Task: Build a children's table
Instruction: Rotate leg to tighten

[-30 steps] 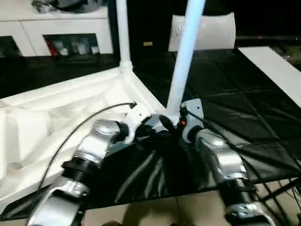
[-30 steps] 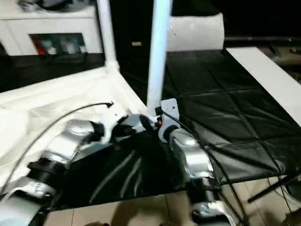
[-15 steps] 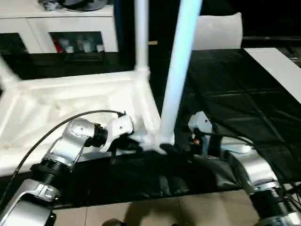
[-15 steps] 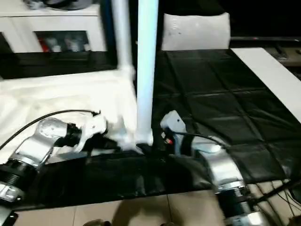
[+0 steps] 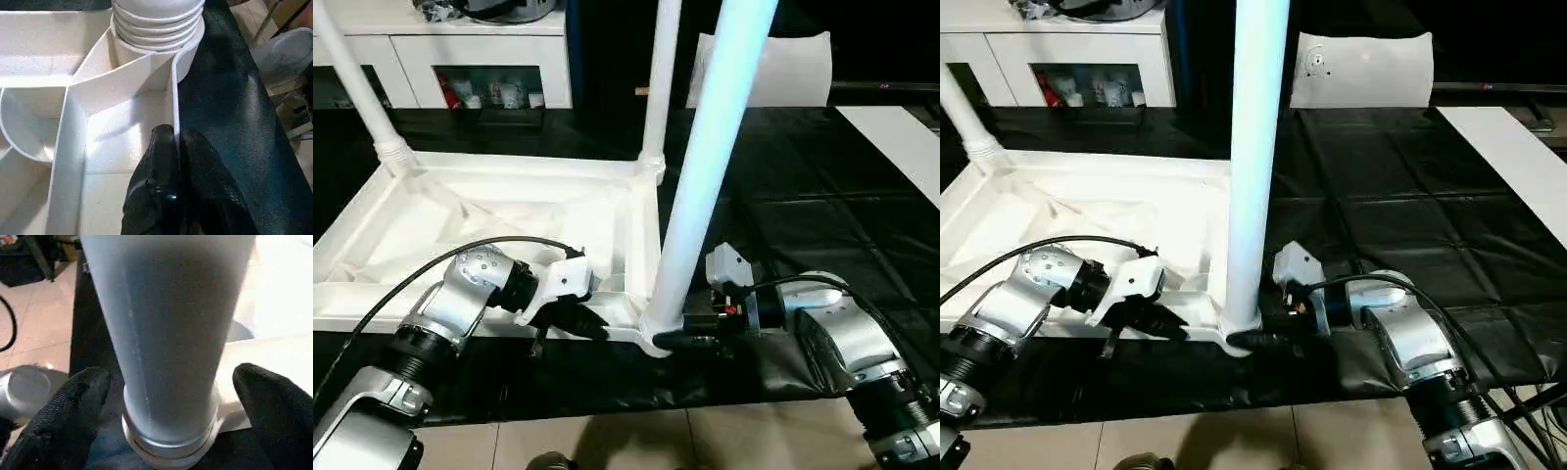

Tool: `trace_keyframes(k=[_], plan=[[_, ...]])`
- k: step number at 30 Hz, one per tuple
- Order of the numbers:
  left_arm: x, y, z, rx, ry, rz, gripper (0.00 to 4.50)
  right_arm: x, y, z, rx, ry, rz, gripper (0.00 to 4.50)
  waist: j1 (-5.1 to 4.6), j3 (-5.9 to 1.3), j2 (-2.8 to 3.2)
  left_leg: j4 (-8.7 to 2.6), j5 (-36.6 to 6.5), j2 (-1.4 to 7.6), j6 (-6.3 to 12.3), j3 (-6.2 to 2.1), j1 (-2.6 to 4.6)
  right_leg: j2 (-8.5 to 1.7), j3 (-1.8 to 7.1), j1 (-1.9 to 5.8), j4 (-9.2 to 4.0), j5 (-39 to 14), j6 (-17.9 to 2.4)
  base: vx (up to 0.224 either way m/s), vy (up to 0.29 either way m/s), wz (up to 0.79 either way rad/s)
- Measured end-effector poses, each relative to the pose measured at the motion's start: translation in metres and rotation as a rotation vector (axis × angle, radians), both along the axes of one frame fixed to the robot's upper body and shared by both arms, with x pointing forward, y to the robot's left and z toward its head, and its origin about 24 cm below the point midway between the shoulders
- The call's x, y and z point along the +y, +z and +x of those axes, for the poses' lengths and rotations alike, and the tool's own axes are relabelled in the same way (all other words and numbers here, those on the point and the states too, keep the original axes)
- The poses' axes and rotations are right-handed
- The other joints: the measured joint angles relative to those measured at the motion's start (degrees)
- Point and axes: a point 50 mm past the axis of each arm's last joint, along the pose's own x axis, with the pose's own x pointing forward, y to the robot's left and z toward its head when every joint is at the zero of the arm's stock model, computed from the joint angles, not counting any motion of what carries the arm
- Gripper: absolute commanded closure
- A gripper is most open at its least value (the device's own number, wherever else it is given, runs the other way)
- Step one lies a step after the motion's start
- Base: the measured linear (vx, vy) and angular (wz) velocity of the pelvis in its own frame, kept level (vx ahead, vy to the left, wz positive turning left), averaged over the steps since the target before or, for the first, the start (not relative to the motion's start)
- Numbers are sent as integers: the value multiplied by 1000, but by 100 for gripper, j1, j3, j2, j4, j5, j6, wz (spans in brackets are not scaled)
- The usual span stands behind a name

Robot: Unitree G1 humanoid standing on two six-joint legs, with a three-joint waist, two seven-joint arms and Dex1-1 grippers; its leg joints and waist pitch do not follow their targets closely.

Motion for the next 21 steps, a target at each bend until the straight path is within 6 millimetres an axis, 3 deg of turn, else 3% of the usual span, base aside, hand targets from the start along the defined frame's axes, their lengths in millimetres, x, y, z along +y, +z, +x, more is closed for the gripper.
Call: trace_keyframes(k=[14,21], plan=[[0,0,0,-8,-10,0,450,5,-5,3,8,21,9,165,1,7,-14,24,0,2,0,-1,-3,-3,0,-4,25,-4,6,0,0,0],[1,-1,0,-2,-5,-7,450,6,-6,4,27,20,19,186,-1,7,-14,24,0,3,0,0,-2,-3,0,-5,26,-4,6,0,0,0]])
